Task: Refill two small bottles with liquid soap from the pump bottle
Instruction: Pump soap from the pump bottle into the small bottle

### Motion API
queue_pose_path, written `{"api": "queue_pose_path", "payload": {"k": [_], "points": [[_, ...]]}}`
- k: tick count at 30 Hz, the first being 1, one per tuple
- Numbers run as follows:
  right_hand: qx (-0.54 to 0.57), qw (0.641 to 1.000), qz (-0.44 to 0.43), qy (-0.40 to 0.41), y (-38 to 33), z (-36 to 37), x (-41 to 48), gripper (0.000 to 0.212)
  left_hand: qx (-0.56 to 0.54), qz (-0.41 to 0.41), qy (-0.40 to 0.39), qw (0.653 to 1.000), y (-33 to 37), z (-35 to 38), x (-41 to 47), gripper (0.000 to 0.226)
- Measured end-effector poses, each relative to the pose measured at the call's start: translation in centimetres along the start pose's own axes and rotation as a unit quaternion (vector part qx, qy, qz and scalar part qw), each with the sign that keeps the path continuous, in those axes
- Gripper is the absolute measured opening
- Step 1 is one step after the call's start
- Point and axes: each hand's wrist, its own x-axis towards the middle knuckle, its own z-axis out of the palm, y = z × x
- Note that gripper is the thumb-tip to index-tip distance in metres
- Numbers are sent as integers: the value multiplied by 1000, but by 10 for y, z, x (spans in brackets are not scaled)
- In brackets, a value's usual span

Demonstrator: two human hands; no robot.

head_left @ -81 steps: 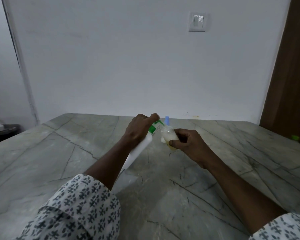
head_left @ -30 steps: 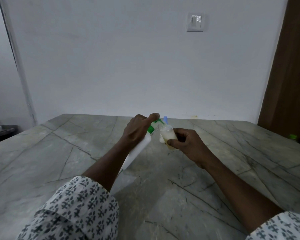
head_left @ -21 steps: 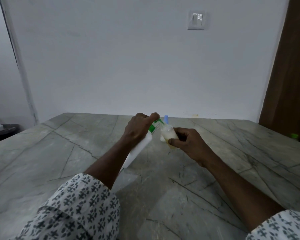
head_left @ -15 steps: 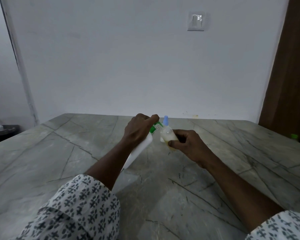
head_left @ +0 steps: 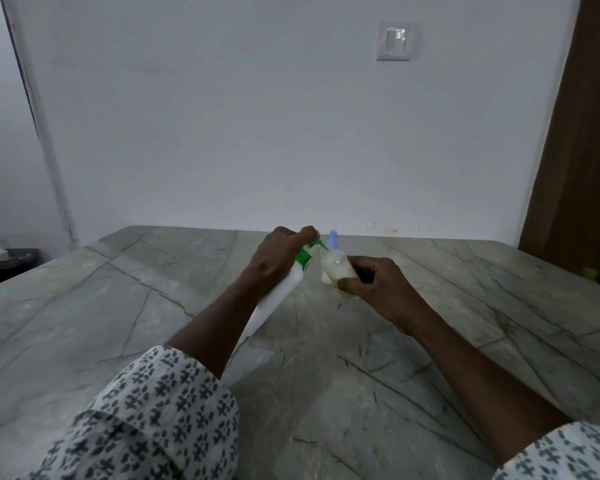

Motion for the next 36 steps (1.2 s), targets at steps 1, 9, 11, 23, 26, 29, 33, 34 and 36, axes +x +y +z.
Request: {"api": "queue_pose_path", "payload": {"k": [1, 9, 11, 23, 26, 29, 33, 34, 36], "points": [[-5, 1000, -2, -5, 1, 0, 0, 42, 4, 0, 5, 1000, 1, 0, 0, 72], [41, 999, 19, -20, 3, 1, 0, 42, -1, -8, -17, 1000, 0, 1, -2, 60], [100, 994, 38, -36, 2, 0, -1, 40, -10, -17, -18, 1000, -2, 1, 0, 80], [106, 992, 37, -56, 3, 1, -3, 37, 42, 19, 8, 999, 1, 4, 0, 77], [97, 993, 37, -52, 4, 1, -2, 39, 36, 15, -1, 999, 1, 4, -1, 67], [95, 994, 37, -37, 4, 0, 0, 40, 19, 13, 4, 1000, 0, 4, -2, 84], [93, 995, 34, -25, 4, -2, 1, 41, 16, -5, 9, 1000, -4, 5, 3, 104], [89, 995, 33, -24, 4, -2, 1, 41, 18, -6, 10, 1000, -4, 5, 3, 104], [82, 996, 31, -22, 4, -2, 1, 41, 19, -2, 12, 1000, -3, 5, 3, 99]]}}
